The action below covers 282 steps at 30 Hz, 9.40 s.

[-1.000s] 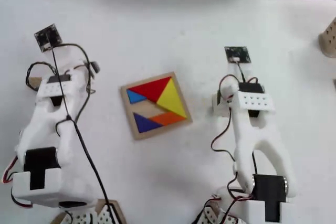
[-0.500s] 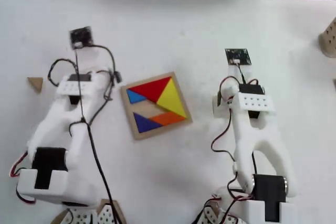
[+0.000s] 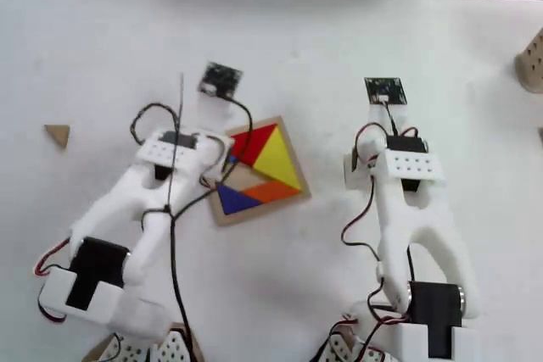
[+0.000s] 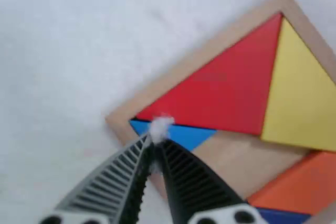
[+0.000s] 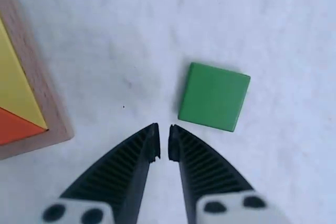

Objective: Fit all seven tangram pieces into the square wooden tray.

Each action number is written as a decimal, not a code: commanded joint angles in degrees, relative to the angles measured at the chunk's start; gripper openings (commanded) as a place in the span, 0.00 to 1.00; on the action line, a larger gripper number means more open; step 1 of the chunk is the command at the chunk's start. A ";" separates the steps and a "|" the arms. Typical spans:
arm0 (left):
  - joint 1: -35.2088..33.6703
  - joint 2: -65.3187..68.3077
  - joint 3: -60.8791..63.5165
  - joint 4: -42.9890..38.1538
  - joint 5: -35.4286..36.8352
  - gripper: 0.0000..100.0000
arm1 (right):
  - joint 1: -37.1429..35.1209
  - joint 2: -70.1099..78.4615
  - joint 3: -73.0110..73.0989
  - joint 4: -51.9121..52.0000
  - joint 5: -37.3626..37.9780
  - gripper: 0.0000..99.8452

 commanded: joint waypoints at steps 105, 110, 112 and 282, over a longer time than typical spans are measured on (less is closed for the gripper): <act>5.23 -11.03 5.98 7.38 12.75 0.28 | -2.24 -2.33 1.76 -3.65 0.97 0.04; 4.88 0.48 -3.25 10.55 13.10 0.28 | -2.24 -2.42 1.76 -3.56 1.05 0.04; 4.88 2.51 -4.31 10.73 13.10 0.28 | -2.24 -2.42 1.76 -3.47 1.14 0.04; 8.48 -21.05 16.26 13.54 -52.13 0.19 | -2.42 -2.33 1.85 -3.82 1.32 0.04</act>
